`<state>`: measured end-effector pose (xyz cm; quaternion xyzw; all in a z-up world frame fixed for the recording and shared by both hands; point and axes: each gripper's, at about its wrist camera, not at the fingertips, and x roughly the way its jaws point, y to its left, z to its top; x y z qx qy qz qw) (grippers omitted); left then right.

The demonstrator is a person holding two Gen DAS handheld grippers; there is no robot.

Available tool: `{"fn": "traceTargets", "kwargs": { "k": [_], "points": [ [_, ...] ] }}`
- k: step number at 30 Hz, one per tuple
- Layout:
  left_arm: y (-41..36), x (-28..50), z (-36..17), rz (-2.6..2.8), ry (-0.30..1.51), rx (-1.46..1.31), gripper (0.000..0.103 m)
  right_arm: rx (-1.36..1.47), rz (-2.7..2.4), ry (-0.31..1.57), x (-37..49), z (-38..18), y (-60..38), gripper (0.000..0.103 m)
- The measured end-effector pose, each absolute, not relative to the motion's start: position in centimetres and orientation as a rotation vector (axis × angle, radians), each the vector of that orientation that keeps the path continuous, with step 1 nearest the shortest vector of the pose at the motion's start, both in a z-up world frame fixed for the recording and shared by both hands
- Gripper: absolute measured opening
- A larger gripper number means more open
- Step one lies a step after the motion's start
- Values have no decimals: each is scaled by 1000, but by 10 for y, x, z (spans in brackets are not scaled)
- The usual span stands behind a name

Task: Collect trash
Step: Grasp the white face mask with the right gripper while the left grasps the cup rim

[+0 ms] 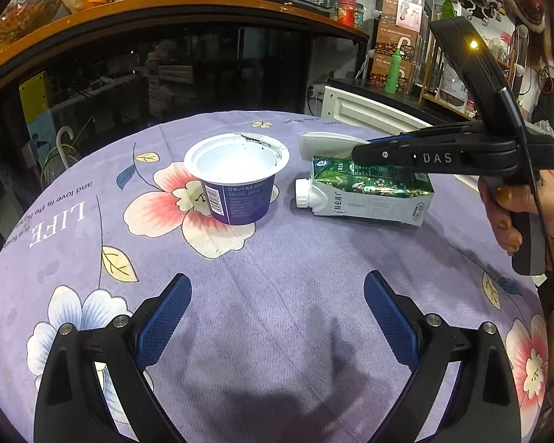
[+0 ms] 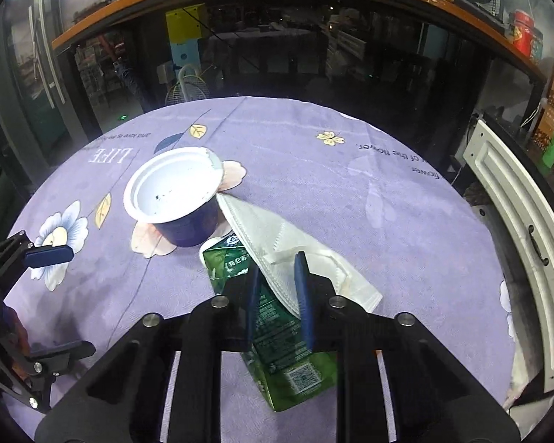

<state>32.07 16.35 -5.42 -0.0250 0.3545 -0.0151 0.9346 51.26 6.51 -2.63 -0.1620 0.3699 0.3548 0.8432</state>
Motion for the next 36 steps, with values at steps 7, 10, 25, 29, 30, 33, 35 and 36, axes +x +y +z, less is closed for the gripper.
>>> {"fn": "traceTargets", "kwargs": {
  "k": [7,10,25,29,30,33,35,36],
  "points": [
    [166,338,-42,2,688,19,93,-330,723,726,509,-16,55,8],
    [167,357,-34,19,675,72,90,-311,712,700,507,-7,47,6],
    [146,417,-61,18,784,388,18,-179,695,656,494,17,3,6],
    [148,407,-59,39,770,378,9,-144,686,661,490,18,-5,6],
    [148,405,-58,40,765,373,8,-141,685,658,489,17,-7,6],
    [151,394,-51,42,750,322,8,-117,690,652,479,20,-13,6],
    [152,386,-47,45,735,289,8,-118,688,641,470,21,-15,6],
    [152,381,-45,45,726,276,8,-117,687,633,464,23,-17,6]
  ]
}}
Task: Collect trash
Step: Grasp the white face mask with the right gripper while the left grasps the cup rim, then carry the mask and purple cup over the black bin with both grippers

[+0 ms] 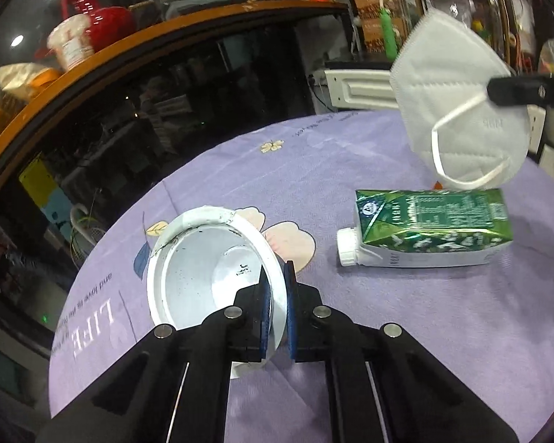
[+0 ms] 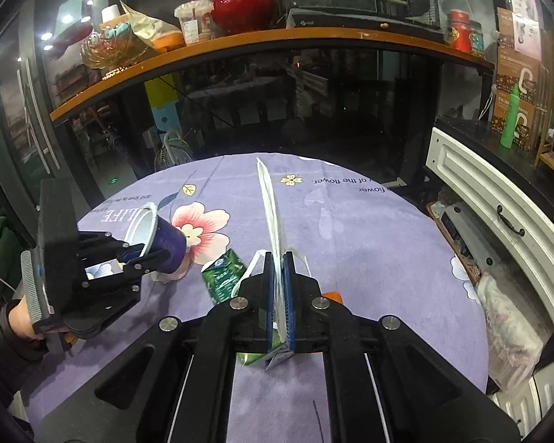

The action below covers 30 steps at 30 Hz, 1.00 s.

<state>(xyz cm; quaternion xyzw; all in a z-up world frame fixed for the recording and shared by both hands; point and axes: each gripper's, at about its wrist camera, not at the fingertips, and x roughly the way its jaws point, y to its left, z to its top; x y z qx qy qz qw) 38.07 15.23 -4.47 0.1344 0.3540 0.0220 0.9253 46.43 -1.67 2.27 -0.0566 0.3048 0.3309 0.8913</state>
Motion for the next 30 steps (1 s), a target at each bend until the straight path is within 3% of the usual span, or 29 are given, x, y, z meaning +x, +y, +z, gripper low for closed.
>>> {"fn": "traceTargets", "kwargs": {
  "k": [15,30],
  "points": [
    [123,264,2,-77,584,14,8,-62,701,557,358,44,-72,6],
    [5,201,8,-329,554,-7,8,51,503,576,256,18,-205,6]
  ]
}}
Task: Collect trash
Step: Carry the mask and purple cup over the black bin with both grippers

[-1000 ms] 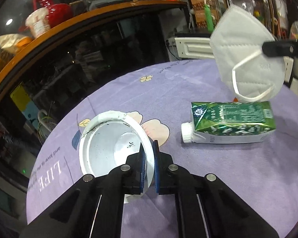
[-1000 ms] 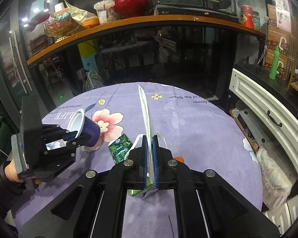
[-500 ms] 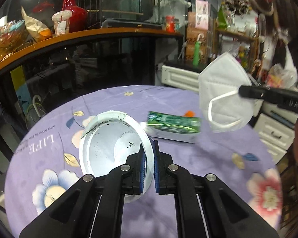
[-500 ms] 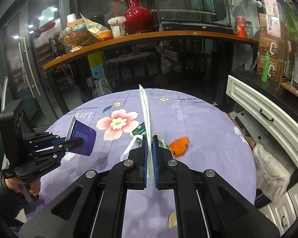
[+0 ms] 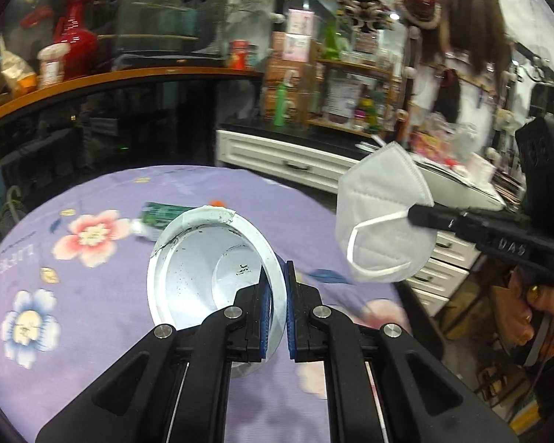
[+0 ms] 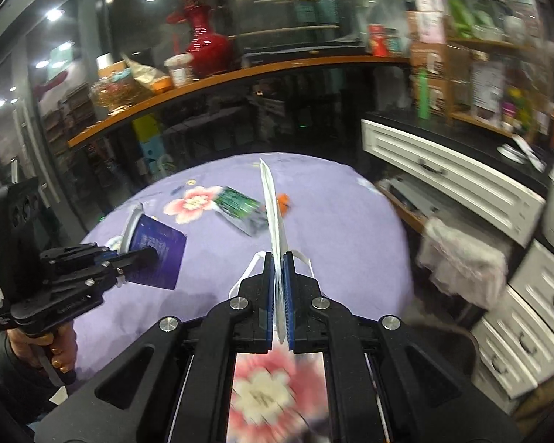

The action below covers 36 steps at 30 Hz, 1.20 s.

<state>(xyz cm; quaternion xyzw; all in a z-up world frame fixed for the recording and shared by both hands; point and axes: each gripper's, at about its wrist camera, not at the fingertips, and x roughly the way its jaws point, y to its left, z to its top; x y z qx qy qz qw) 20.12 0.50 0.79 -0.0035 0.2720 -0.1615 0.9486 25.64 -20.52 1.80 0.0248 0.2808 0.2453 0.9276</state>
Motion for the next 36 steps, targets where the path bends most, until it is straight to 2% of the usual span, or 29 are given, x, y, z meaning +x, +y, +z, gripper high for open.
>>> {"fn": "traceTargets", "kwargs": {
  "k": [11,21,24,27,28,29,34,36],
  "points": [
    [-96,192,2,-537,559,30,8,118,290,640,220,-38,-294,6],
    [-165,194,-21,-658,627,68,8,174,185,767,232,-113,-334,6],
    [-180,198,-33,-675,667,74,8,208,152,821,240,-137,-345,9],
    [-191,204,-48,-688,709,83,8,269,122,847,237,-153,-357,31],
    [-196,206,-54,-690,728,91,8,275,112,839,235,-153,-359,44],
    [-199,208,-60,-690,742,95,8,273,88,822,230,-153,-364,51],
    [-214,215,-85,-690,813,117,8,273,21,795,216,-150,-387,62],
    [-220,216,-92,-692,828,134,8,287,-10,793,209,-150,-399,63]
  ]
}}
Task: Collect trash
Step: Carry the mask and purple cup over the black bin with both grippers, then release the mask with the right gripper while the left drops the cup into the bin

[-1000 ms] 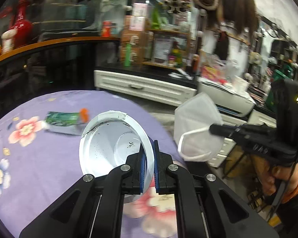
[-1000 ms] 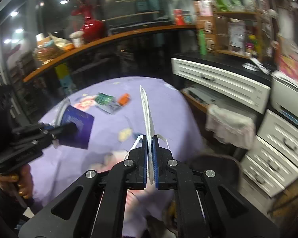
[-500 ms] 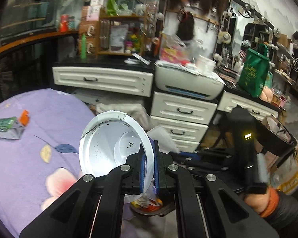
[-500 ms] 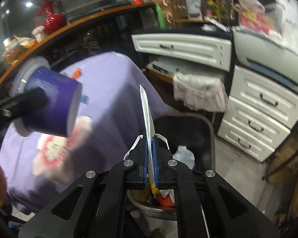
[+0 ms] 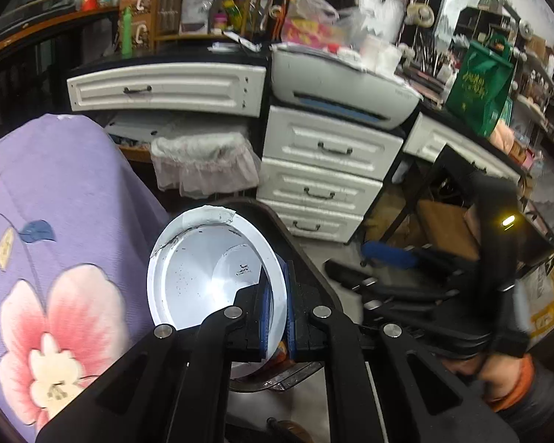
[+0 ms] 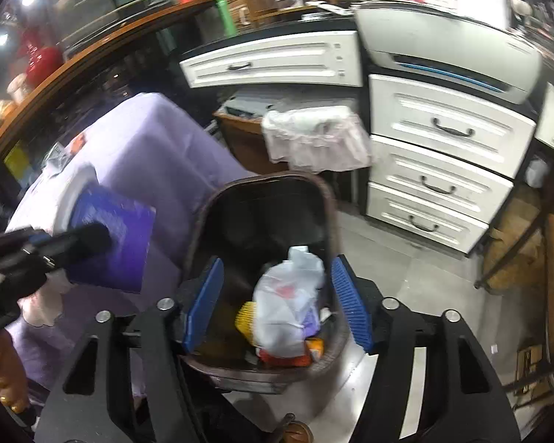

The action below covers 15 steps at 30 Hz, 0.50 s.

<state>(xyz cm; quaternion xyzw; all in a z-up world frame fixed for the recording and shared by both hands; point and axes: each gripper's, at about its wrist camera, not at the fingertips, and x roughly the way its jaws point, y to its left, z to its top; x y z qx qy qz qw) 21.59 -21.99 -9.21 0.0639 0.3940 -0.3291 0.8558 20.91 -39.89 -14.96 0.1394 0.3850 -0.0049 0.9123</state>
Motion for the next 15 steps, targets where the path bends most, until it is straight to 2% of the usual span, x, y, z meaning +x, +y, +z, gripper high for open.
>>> {"fn": "traceTargets", "kwargs": {
  "k": [15],
  "points": [
    [-257,219,-134,-702,923,230,8,356,-100,782,185,-155,-442,64]
  ]
}}
